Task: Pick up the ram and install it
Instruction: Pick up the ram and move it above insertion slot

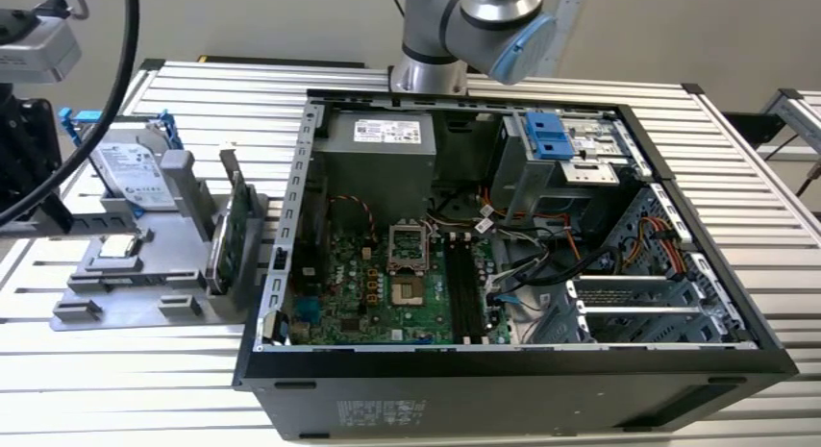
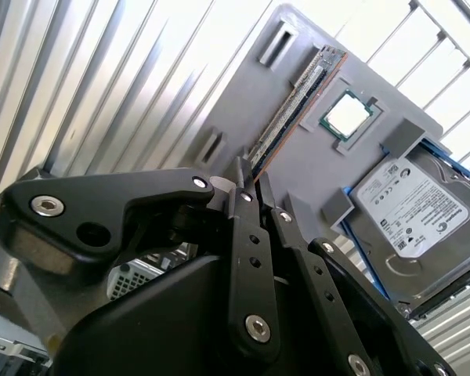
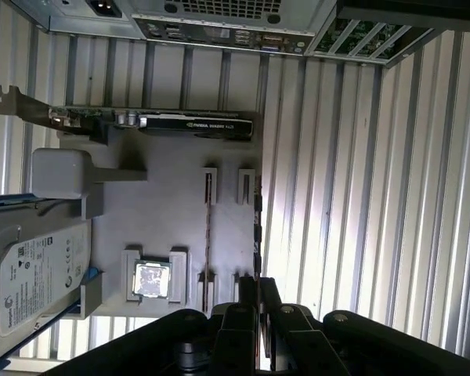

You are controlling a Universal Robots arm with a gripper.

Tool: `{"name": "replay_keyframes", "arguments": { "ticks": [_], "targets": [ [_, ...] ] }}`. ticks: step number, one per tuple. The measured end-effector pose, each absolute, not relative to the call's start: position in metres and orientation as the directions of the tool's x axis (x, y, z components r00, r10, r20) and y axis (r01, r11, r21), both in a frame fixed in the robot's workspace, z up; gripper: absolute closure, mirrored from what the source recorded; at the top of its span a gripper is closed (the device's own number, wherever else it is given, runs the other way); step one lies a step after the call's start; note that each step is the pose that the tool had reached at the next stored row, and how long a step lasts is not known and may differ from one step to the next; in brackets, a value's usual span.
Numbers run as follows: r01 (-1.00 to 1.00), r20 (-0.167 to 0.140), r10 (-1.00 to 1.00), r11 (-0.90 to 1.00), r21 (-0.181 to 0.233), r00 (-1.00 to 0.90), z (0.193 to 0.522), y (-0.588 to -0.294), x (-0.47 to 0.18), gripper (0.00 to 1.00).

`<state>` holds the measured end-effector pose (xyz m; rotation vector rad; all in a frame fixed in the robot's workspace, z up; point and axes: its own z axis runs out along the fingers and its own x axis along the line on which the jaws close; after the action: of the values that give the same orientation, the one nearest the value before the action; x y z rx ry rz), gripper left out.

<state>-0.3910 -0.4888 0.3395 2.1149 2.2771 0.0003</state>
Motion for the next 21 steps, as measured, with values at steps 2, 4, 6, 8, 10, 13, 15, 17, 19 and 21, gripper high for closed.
{"name": "replay_keyframes", "arguments": {
  "ticks": [2, 4, 6, 8, 10, 13, 15, 17, 19, 21],
  "targets": [
    [0.997, -0.025, 0.997, 0.074, 0.023, -0.073, 0.341, -0.489, -0.391, 1.00],
    [0.997, -0.025, 0.997, 0.074, 0.023, -0.073, 0.342, -0.489, -0.391, 1.00],
    [0.997, -0.025, 0.997, 0.074, 0.023, -0.073, 0.343, -0.489, -0.391, 1.00],
    [0.997, -0.025, 0.997, 0.074, 0.023, -0.073, 0.344, -0.489, -0.391, 1.00],
    [0.997, -0.025, 0.997, 0.074, 0.023, -0.073, 0.345, -0.489, -0.391, 1.00],
    [0.997, -0.025, 0.997, 0.074, 0.023, -0.073, 0.347, -0.489, -0.391, 1.00],
    [0.997, -0.025, 0.997, 0.074, 0.023, -0.073, 0.348, -0.489, -0.391, 1.00],
    [0.997, -0.025, 0.997, 0.074, 0.023, -0.073, 0.349, -0.489, -0.391, 1.00],
    [0.997, -0.025, 0.997, 0.074, 0.023, -0.073, 0.349, -0.489, -0.391, 1.00],
    [0.997, -0.025, 0.997, 0.074, 0.023, -0.073, 0.350, -0.489, -0.391, 1.00]
  ]
}}
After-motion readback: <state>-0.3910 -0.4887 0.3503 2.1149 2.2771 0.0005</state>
